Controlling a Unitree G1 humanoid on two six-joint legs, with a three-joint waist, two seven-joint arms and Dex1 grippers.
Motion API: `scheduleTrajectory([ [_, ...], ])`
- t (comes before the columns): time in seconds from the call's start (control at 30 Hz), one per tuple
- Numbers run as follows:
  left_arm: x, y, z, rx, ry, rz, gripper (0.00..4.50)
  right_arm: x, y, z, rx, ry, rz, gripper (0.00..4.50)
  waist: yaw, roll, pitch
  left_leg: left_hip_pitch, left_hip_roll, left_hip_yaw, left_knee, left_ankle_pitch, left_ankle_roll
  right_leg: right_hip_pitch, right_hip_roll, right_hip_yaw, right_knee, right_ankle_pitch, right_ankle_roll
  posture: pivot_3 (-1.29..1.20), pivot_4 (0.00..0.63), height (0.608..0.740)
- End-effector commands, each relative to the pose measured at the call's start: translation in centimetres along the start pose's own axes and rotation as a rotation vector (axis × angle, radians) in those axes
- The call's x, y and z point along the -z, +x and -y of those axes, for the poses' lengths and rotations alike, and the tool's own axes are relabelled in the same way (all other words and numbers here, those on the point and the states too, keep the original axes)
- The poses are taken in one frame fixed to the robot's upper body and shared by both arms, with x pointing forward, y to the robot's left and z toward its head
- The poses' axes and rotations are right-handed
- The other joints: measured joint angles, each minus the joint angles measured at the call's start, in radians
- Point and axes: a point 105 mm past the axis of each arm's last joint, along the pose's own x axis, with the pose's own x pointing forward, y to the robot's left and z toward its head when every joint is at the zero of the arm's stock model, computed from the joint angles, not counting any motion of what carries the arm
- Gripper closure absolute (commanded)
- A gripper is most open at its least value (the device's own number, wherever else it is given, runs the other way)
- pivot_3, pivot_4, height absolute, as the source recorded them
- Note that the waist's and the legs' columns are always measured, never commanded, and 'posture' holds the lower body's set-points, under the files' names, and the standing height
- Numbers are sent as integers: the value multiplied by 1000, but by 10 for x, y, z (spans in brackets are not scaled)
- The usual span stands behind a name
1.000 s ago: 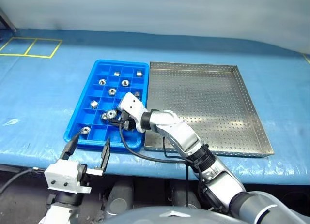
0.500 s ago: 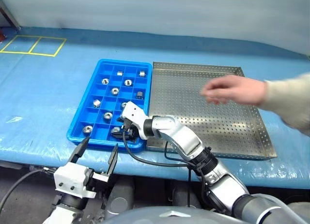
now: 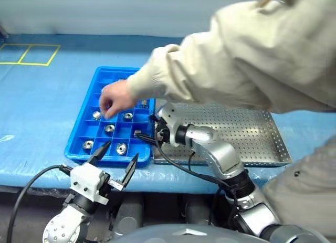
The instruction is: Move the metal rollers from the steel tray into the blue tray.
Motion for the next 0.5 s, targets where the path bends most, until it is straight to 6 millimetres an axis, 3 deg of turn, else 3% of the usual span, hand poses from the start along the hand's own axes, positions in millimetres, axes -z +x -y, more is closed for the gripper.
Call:
scheduleTrajectory([
  [0.03,0,2,2,35,-19,6,0,-10,-8,0,23,2,43,61,-12,0,0,0,0,0,0,0,0,0,0,0,0,0,0,84,150,740],
  [0.5,4,5,3,71,-25,-3,0,2,-16,2,78,52,12,61,-37,0,0,2,0,0,1,0,0,2,0,0,1,0,0,66,150,740],
])
